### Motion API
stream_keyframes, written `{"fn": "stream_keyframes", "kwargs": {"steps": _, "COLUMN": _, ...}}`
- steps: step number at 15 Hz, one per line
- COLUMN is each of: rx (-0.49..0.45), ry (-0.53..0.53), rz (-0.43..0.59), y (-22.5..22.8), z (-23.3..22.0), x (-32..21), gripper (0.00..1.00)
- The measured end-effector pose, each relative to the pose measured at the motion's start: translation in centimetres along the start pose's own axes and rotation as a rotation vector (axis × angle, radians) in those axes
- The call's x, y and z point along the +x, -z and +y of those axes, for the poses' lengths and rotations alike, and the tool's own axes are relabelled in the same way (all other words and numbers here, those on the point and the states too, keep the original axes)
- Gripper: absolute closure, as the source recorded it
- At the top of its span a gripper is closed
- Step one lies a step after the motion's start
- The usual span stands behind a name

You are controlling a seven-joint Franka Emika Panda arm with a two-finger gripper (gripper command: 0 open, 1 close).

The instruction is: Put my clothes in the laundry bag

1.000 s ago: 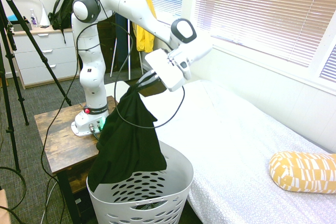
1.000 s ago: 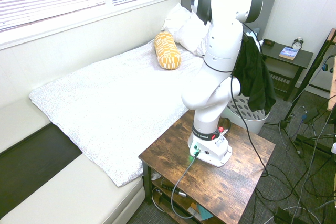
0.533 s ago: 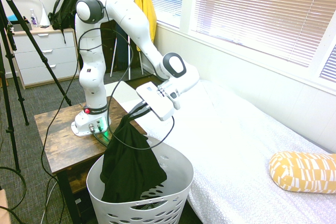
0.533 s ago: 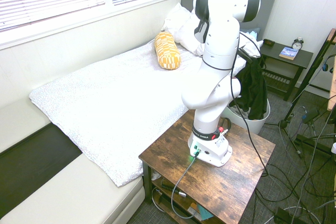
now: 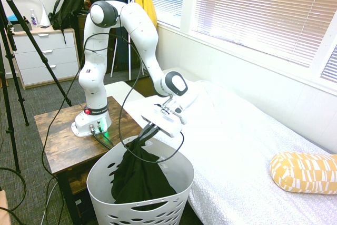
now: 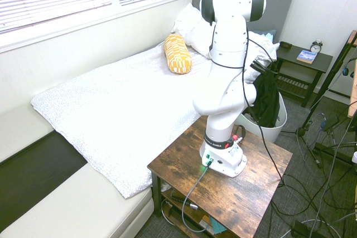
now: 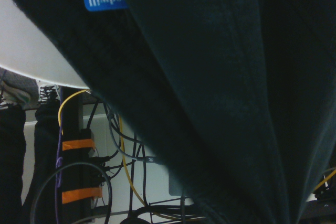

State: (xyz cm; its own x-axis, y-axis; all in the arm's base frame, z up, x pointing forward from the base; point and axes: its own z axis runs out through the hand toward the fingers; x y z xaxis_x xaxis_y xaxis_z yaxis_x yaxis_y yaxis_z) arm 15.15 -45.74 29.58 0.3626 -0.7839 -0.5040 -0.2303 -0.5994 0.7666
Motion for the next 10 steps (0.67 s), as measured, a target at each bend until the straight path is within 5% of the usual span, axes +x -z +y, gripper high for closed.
{"fn": "stream_keyframes", "kwargs": {"steps": 6, "rx": 0.000, "ry": 0.003, "rz": 0.011, "y": 0.7, "z": -0.4, "x": 0.2, "gripper": 0.00}}
{"fn": "stream_keyframes", "kwargs": {"steps": 10, "rx": 0.177, "ry": 0.023, "rz": 0.156, "y": 7.8, "z": 2.3, "x": -1.8, "gripper": 0.00}}
